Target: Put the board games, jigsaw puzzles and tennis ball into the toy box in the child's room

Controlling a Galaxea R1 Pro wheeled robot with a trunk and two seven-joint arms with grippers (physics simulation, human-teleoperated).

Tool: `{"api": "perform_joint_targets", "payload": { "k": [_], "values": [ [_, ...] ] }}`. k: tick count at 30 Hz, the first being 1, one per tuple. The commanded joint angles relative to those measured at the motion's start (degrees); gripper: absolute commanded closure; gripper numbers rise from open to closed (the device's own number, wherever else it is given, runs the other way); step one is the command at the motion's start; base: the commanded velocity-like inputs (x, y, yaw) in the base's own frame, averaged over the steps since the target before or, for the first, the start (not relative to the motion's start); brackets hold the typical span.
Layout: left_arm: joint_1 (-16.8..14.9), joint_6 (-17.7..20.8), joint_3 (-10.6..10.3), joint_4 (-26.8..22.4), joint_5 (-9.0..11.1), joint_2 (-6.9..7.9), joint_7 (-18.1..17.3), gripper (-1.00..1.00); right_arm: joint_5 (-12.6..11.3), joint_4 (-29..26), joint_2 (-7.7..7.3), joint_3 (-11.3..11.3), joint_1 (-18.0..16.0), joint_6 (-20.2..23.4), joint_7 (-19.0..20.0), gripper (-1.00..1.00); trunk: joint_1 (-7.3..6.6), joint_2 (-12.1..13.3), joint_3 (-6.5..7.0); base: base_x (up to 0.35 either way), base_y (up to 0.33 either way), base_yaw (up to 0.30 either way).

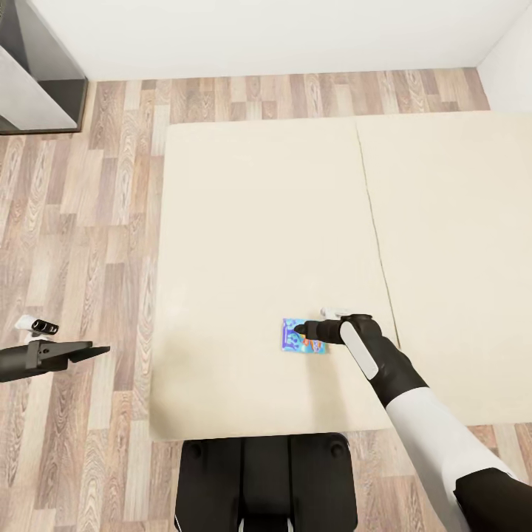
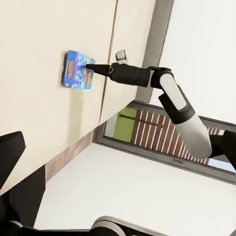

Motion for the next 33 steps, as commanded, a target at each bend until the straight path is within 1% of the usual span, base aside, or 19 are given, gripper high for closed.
{"api": "perform_joint_targets", "payload": {
  "k": [1, 33],
  "values": [
    [-0.1, 0.6, -0.3, 0.0, 0.2, 0.08, -0.2, -1.00, -0.6, -0.1, -0.06, 0.2, 0.0, 0.2, -0.5, -1.00, 0.04, -0.1, -0.06, 0.000, 0.083, 0.000],
    [-0.1, 0.6, -0.3, 0.1, 0.2, 0.08, -0.2, -1.00, -0.6, -0.2, 0.02, 0.2, -0.1, 0.2, -0.4, -1.00, 0.04, -0.1, -0.06, -0.018, 0.026, 0.000]
  ]
}}
